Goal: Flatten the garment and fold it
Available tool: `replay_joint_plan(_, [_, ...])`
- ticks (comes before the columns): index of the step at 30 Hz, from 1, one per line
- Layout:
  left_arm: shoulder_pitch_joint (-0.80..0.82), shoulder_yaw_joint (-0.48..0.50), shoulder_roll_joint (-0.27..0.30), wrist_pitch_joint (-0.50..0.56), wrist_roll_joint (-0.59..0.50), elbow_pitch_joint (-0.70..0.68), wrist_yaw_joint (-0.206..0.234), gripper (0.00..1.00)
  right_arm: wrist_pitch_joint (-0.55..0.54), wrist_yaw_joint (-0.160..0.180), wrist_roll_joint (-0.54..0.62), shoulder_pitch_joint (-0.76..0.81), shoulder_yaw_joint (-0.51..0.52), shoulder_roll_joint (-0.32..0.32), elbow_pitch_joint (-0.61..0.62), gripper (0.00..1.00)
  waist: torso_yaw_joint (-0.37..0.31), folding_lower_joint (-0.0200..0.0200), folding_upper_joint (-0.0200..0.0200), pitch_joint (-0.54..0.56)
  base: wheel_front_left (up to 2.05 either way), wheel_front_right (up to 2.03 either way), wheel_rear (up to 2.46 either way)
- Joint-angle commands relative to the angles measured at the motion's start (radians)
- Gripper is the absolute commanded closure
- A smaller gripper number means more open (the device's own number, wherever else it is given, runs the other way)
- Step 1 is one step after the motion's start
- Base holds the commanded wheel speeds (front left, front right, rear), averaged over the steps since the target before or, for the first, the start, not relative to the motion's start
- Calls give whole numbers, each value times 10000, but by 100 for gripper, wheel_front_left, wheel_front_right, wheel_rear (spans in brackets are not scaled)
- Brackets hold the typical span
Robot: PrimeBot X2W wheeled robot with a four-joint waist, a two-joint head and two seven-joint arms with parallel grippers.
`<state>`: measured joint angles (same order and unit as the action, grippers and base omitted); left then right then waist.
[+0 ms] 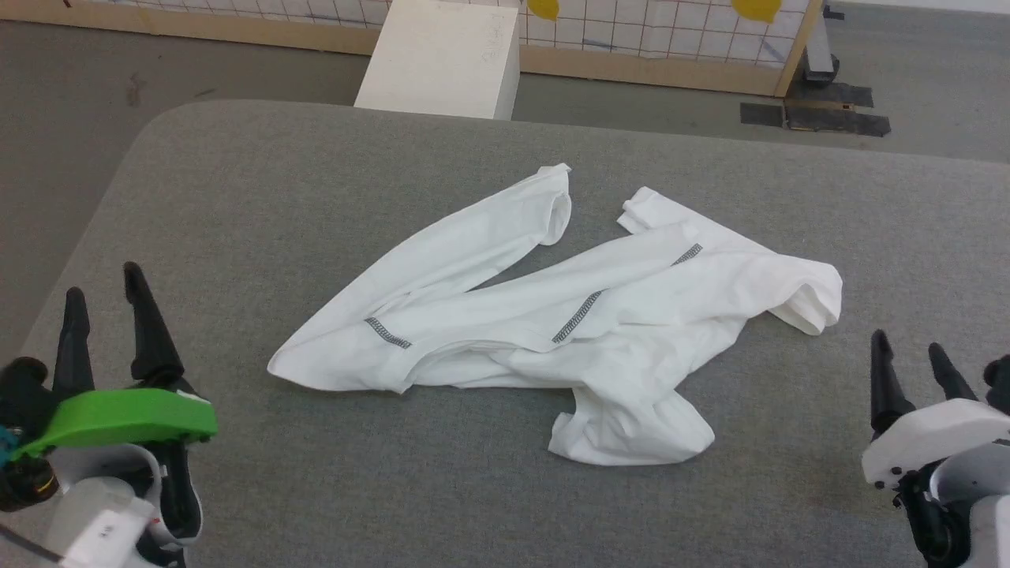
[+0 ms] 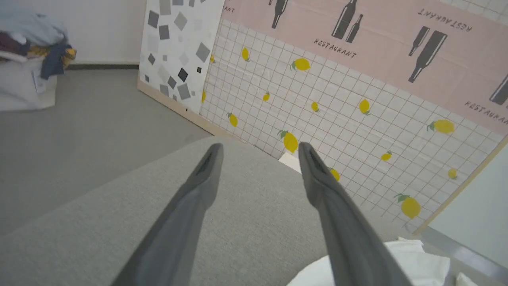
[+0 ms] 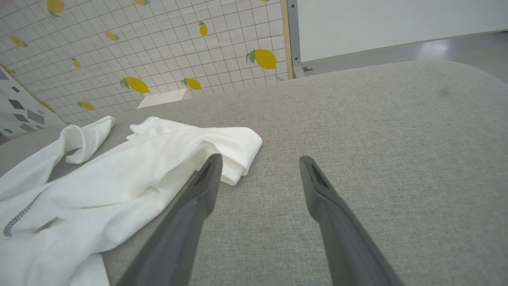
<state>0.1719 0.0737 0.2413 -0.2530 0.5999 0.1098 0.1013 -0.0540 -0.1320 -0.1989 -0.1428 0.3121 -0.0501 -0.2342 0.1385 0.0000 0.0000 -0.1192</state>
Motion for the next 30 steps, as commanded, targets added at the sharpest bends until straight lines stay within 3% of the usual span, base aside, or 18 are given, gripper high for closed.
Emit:
replay_joint_plan(1, [-245, -234, 72, -64, -828, -204, 87, 0, -237, 13, 280, -121, -114, -1, 85, 0, 8, 0, 0, 1, 0, 0, 0])
replay_joint_plan(4, [-598, -154, -225, -81, -2310, -1056, 240, 0, -1370, 13, 1139, -655, -461, -1, 108, 0, -18, 0, 0, -226, 0, 0, 0])
replay_joint_plan(9, [-958, -234, -1056, -85, -3140, -1241, -66, 0, -3537, 13, 3022, -1909, -1282, -327, -84, 0, 123, 0, 0, -836, 0, 0, 0])
replay_joint_plan(15, [-644, -328, -1539, -86, -3460, -1054, -589, 0, -4351, 13, 3941, -2867, -2104, -1100, -1042, 0, 474, 0, 0, -1504, 0, 0, 0])
replay_joint_plan(20, [-366, -217, -1738, -86, -3581, -882, -905, 0, -4048, 13, 3830, -3326, -2433, -1356, -1728, 0, 689, 0, 0, -1857, 0, 0, 0])
replay_joint_plan(21, [-344, -193, -1761, -86, -3599, -859, -948, 0, -3936, 13, 3784, -3399, -2434, -1374, -1785, 51, 712, 0, 0, -1884, 0, 0, 0])
replay_joint_plan(22, [-329, -161, -1786, -86, -3616, -826, -995, 0, -3791, 13, 3731, -3490, -2459, -1422, -1840, 95, 727, 0, 0, -1902, 0, 0, 0])
replay_joint_plan(23, [-324, -130, -1807, -87, -3635, -798, -1037, 0, -3663, 13, 3634, -3593, -2423, -1478, -1880, 100, 738, 0, 0, -1905, 0, 0, 0])
replay_joint_plan(30, [-254, -64, -1883, -87, -3685, -681, -1250, 0, -3517, 13, 3253, -4941, -1356, -2027, -1667, 100, 821, 0, 0, -1852, 0, 0, 0])
